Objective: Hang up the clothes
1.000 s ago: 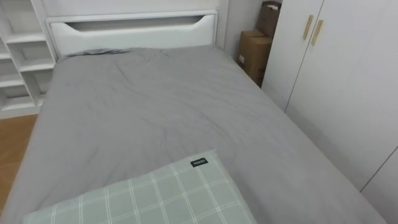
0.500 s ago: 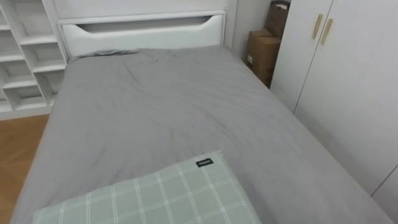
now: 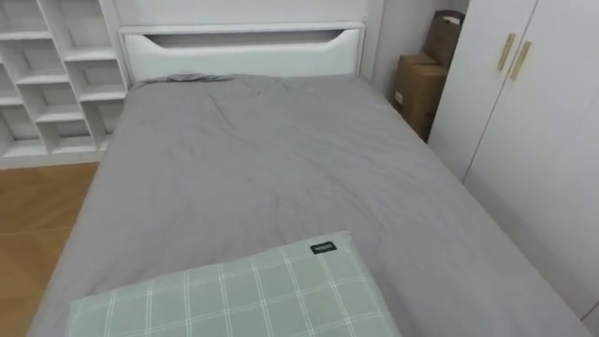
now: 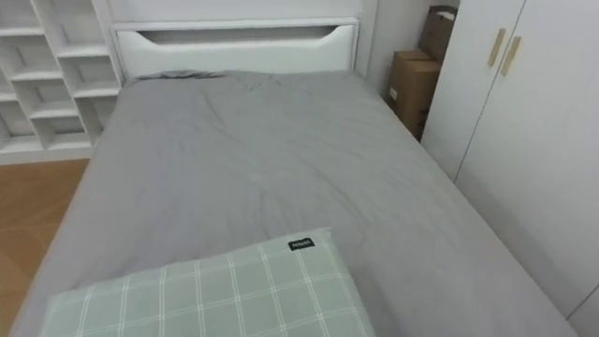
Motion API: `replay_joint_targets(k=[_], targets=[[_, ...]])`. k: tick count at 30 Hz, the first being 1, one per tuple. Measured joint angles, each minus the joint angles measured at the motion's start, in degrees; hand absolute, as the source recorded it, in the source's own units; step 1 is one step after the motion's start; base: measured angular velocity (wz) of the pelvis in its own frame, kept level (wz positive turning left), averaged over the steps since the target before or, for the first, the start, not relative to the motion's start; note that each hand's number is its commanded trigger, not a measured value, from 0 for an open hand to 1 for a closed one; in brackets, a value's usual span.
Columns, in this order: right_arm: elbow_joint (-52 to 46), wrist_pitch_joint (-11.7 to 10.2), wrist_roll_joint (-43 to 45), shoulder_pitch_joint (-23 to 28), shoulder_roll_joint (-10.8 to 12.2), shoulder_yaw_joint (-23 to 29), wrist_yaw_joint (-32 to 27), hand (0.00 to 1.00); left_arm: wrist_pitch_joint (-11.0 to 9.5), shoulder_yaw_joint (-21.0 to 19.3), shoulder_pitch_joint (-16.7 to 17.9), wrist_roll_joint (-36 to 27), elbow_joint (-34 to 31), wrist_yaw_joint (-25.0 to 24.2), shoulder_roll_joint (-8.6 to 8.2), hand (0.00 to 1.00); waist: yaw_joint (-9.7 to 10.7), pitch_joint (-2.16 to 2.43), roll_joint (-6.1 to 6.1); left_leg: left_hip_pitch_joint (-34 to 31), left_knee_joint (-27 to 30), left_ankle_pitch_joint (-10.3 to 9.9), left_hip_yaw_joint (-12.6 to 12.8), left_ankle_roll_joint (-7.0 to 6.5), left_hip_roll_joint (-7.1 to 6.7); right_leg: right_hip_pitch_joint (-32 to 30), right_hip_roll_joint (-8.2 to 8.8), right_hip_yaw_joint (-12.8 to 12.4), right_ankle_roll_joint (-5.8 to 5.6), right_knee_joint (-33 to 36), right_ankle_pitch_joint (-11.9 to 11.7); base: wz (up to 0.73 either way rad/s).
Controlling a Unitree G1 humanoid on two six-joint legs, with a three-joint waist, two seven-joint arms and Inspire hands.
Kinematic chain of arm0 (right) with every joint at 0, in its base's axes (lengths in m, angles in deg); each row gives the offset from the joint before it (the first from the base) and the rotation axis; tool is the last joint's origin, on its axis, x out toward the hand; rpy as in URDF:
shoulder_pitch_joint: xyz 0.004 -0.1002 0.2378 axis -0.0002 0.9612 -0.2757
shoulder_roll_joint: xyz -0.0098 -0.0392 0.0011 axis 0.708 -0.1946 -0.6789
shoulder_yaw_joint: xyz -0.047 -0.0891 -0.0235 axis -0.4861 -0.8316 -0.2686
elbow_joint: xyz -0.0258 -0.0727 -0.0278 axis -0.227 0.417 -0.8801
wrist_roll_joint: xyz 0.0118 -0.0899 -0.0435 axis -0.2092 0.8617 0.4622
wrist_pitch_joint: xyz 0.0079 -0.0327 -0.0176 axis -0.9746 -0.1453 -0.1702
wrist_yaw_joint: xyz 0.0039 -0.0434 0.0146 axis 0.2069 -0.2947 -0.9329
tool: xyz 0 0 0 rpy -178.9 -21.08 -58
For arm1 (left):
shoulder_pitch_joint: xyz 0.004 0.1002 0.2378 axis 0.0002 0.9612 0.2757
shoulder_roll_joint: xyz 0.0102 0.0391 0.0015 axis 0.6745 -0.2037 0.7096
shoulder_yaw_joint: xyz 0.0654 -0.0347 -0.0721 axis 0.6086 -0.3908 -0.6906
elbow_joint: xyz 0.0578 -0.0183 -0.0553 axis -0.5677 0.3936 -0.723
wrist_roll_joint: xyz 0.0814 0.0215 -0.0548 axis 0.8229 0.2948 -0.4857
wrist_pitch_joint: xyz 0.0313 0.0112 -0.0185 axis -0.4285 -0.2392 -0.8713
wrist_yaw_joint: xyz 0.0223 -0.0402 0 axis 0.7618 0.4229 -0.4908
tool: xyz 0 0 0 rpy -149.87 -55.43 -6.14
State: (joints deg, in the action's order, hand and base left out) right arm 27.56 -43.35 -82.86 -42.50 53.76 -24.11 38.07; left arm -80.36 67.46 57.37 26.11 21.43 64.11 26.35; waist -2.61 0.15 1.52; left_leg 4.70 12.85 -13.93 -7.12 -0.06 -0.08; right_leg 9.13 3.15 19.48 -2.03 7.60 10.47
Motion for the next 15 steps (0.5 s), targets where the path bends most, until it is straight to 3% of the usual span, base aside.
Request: replay_joint_targets(k=[6, 15], targets=[[0.16, 1.69, 1.13, -0.71, 0.04, -0.63, 0.14, 0.0, 0.55, -1.27, 0.57, -0.21, -0.67, 0.81, -0.07, 0.0, -3.24, -0.05, 0.5, -1.42, 0.75, 0.28, -4.12, -0.36, -1.35, 0.88, 1.01, 4.36, -0.83, 0.09, 0.52, 0.38], [0.3, 2.95, 2.97, -1.39, 0.07, -2.27, 0.67, 0.0, 3.11, -3.45, 5.07, -0.08, 1.84, 1.69, 0.94, 0.0, -6.79, -0.32, 0.93, -3.32, 2.09, 0.2, -7.26, -0.23, -1.86, 0.98, 1.0, 6.97, -0.88, 0.09, 0.55, 0.19]])
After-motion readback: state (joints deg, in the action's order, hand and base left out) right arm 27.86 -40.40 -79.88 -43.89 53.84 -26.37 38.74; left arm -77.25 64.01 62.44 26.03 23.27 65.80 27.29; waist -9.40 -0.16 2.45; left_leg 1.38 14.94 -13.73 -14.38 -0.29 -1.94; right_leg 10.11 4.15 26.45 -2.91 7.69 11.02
